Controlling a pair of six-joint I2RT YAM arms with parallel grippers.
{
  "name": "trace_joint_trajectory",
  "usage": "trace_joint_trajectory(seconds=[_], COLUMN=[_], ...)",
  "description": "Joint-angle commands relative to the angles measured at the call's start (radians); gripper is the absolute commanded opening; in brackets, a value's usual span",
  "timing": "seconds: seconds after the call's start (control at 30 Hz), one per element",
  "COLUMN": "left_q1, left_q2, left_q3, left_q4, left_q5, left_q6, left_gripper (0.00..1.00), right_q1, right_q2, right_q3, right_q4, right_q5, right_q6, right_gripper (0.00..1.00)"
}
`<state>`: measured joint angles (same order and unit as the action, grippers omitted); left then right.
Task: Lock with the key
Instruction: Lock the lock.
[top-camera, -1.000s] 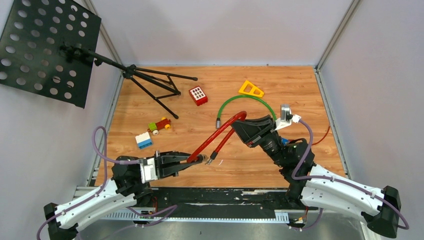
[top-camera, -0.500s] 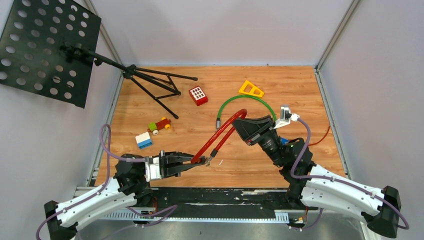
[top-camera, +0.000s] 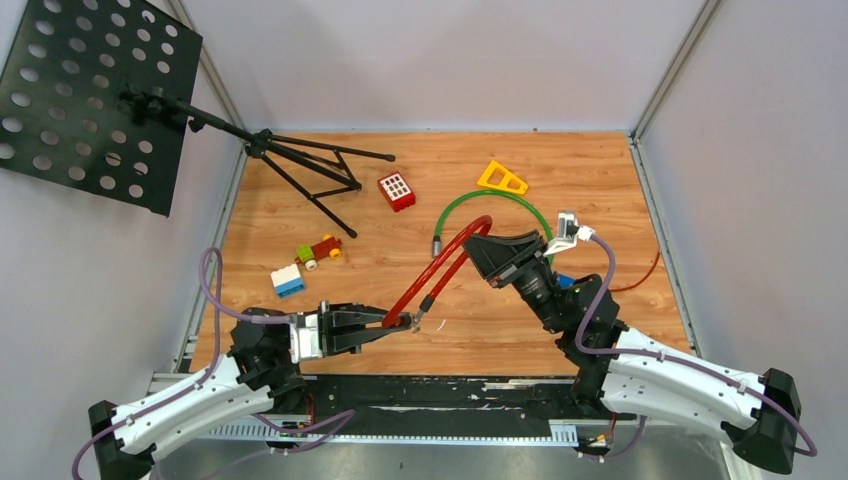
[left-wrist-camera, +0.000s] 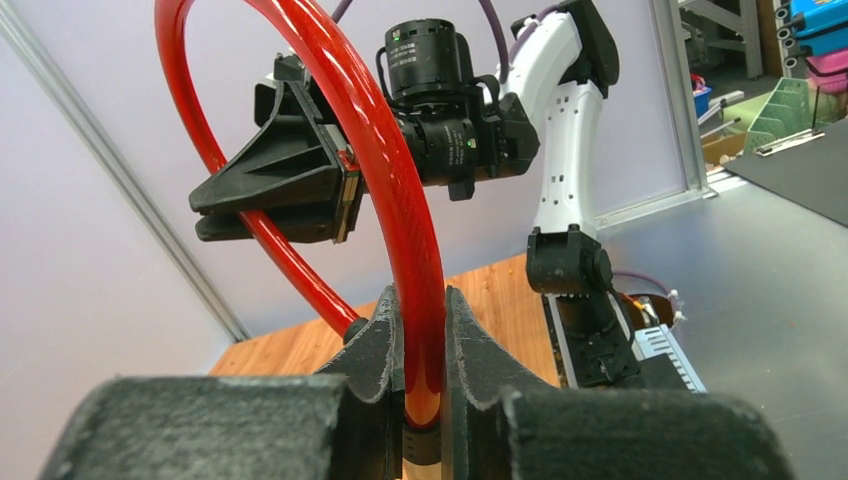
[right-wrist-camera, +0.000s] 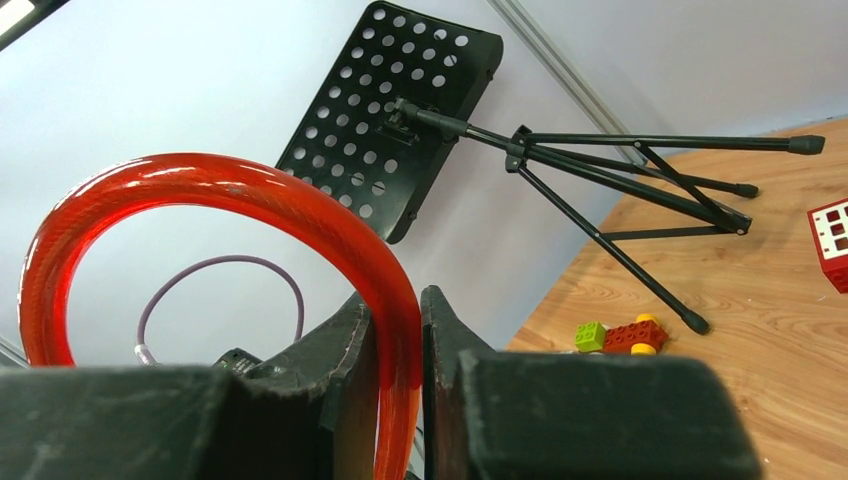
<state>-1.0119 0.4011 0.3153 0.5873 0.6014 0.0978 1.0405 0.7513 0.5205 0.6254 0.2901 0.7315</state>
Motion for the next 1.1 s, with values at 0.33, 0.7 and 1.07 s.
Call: trace_joint_trajectory(seconds=[0.33,0.7,1.07], left_q1=[-0.007,-0.008,-0.007], left_q2=[-0.006,0.000,0.007], left_q3=[0.025,0.006,-0.004], left_q4=[0.121,0.139,0.147], left_q5=[0.106,0.084,0.069], left_q6=[-0.019,-0.018,-0.023], left_gripper=[0.00,0.00,0.00], right_q1=[-0.005,-0.005,-0.003], right_q2=[-0.004,-0.010,0.011], right_q3=[-0.017,-0.020,-0.022], right_q4=[0.075,0.072,0.080], right_q5=[0.123,0.099,0.067], right_q6=[0.057,0.070,0.095], right_gripper=[0.00,0.00,0.00])
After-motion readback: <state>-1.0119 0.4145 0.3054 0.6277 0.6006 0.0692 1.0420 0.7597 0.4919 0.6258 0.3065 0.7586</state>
